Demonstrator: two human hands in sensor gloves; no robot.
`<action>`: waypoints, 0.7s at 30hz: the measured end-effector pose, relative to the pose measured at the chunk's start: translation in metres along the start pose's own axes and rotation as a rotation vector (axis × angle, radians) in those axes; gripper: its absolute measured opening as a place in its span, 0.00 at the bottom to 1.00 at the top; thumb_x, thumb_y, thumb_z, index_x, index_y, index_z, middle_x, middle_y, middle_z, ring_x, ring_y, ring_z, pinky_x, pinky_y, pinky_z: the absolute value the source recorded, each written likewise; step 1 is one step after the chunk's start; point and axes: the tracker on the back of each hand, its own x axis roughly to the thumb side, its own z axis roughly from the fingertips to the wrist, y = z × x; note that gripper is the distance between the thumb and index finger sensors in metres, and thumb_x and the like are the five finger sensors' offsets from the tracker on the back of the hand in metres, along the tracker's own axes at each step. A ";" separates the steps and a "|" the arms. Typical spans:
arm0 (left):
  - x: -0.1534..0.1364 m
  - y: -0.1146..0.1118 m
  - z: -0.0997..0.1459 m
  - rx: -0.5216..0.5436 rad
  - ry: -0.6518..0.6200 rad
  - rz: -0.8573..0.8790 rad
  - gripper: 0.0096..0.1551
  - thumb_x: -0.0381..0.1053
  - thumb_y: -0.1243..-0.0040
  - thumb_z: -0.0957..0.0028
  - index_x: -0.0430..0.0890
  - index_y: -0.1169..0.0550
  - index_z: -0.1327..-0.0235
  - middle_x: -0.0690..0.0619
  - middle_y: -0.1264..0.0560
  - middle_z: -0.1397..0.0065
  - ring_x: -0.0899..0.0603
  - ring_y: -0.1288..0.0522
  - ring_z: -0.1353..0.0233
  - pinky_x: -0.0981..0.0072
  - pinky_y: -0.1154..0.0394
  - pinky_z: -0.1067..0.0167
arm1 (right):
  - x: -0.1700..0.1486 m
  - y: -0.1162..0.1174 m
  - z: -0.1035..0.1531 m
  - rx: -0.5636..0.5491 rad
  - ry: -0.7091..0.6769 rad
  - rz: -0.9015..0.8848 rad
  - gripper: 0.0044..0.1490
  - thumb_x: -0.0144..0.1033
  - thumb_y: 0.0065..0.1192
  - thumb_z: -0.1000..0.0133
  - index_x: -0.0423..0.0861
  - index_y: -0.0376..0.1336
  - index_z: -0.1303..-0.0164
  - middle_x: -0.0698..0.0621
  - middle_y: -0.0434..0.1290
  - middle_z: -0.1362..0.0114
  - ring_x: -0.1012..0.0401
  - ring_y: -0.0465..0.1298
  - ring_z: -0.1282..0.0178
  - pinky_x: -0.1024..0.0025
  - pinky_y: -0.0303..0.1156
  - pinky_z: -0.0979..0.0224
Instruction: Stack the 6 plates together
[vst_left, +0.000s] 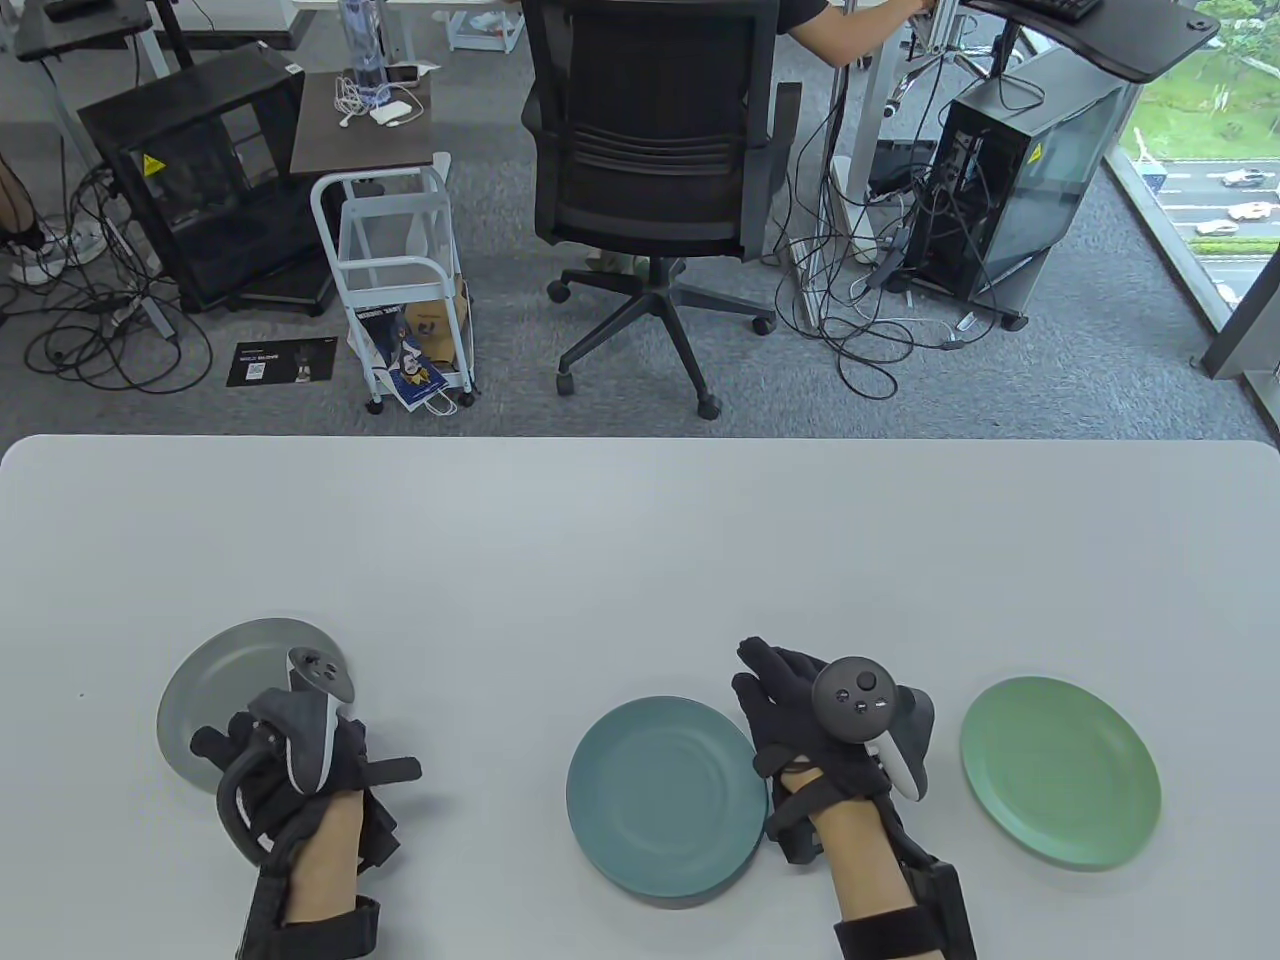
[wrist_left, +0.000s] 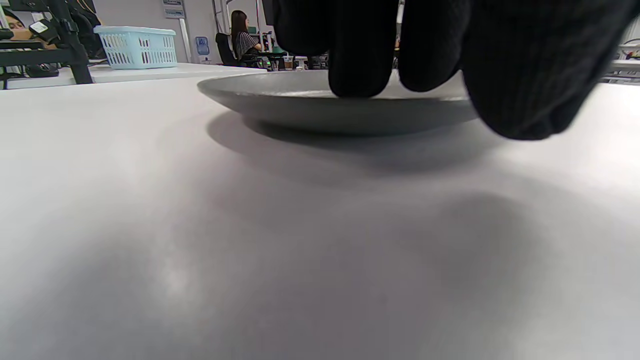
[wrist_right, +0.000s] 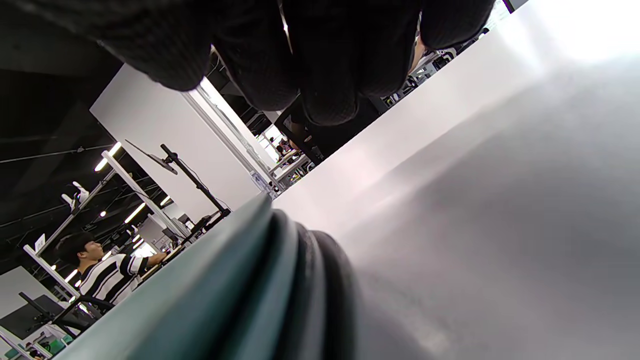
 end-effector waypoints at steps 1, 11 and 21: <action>0.000 -0.001 -0.002 -0.012 0.010 -0.011 0.39 0.66 0.27 0.66 0.65 0.25 0.36 0.65 0.26 0.28 0.50 0.38 0.17 0.47 0.61 0.13 | 0.000 0.000 0.000 -0.005 0.001 -0.012 0.34 0.57 0.52 0.39 0.52 0.60 0.25 0.48 0.67 0.22 0.47 0.61 0.21 0.42 0.51 0.18; -0.003 0.002 -0.002 -0.021 0.021 -0.059 0.34 0.62 0.25 0.65 0.63 0.21 0.41 0.64 0.23 0.34 0.52 0.36 0.18 0.48 0.60 0.13 | 0.001 0.000 0.000 0.016 -0.010 -0.067 0.35 0.58 0.51 0.39 0.52 0.60 0.25 0.48 0.67 0.22 0.47 0.61 0.20 0.42 0.51 0.18; 0.002 0.005 0.004 0.077 -0.036 -0.077 0.25 0.59 0.24 0.64 0.61 0.17 0.51 0.64 0.20 0.42 0.53 0.29 0.25 0.49 0.57 0.13 | 0.001 0.000 0.000 0.030 -0.010 -0.107 0.35 0.58 0.51 0.39 0.52 0.60 0.25 0.48 0.67 0.22 0.47 0.61 0.21 0.42 0.51 0.18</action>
